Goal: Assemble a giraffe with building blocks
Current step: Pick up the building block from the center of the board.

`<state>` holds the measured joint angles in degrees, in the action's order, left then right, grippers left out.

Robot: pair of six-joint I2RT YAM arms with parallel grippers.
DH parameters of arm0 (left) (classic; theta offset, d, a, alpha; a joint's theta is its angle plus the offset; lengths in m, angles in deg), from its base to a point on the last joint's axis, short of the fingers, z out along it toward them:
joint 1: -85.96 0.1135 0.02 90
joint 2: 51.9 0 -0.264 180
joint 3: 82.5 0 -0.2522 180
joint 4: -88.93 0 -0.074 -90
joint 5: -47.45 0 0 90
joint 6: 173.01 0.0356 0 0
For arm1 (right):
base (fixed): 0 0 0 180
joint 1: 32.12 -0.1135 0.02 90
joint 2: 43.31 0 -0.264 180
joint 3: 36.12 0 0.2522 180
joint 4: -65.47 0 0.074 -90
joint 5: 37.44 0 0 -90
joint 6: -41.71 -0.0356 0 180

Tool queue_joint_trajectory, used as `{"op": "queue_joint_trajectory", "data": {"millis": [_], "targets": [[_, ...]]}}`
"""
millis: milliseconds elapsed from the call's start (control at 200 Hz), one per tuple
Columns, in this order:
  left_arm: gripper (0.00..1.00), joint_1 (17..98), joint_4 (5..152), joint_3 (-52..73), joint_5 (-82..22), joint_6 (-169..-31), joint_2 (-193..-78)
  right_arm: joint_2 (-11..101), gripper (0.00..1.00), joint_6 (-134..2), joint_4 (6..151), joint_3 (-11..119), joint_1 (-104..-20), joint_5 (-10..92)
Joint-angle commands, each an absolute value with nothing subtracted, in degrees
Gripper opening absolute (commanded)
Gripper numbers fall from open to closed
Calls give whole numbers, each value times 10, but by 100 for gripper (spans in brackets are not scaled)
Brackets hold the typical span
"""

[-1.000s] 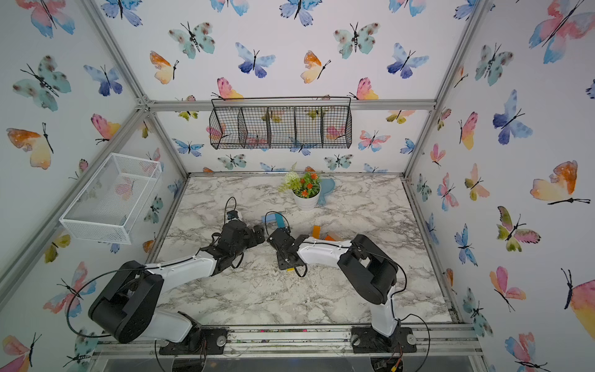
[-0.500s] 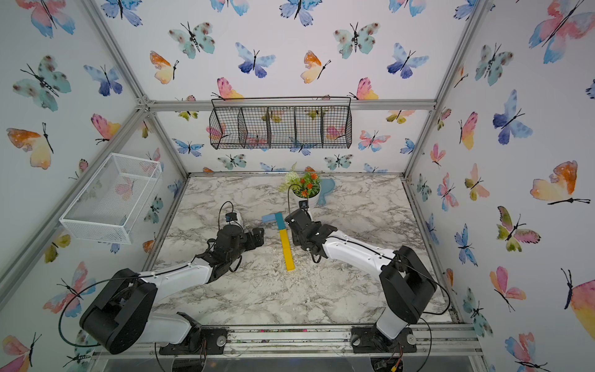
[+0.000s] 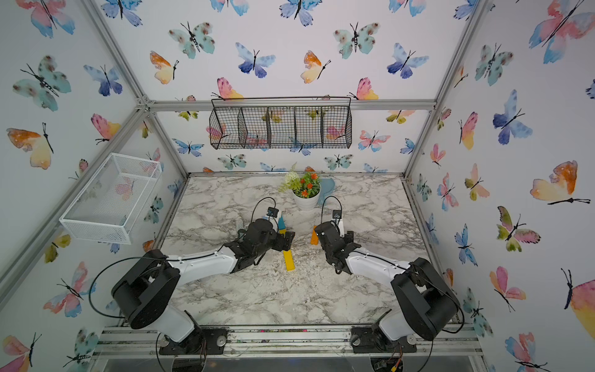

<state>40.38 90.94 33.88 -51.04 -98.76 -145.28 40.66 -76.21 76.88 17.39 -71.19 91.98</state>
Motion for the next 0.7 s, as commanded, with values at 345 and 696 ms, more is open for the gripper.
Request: {"op": "queue_joint_trajectory", "data": {"millis": [345,696], "targets": [[89,371,665,46,-519,-911,-1686,280,99,-775,638,48,-664,952],[86,370,601,-96,-500,-918,-1790,243,98,-793,585,10,-596,820]]}}
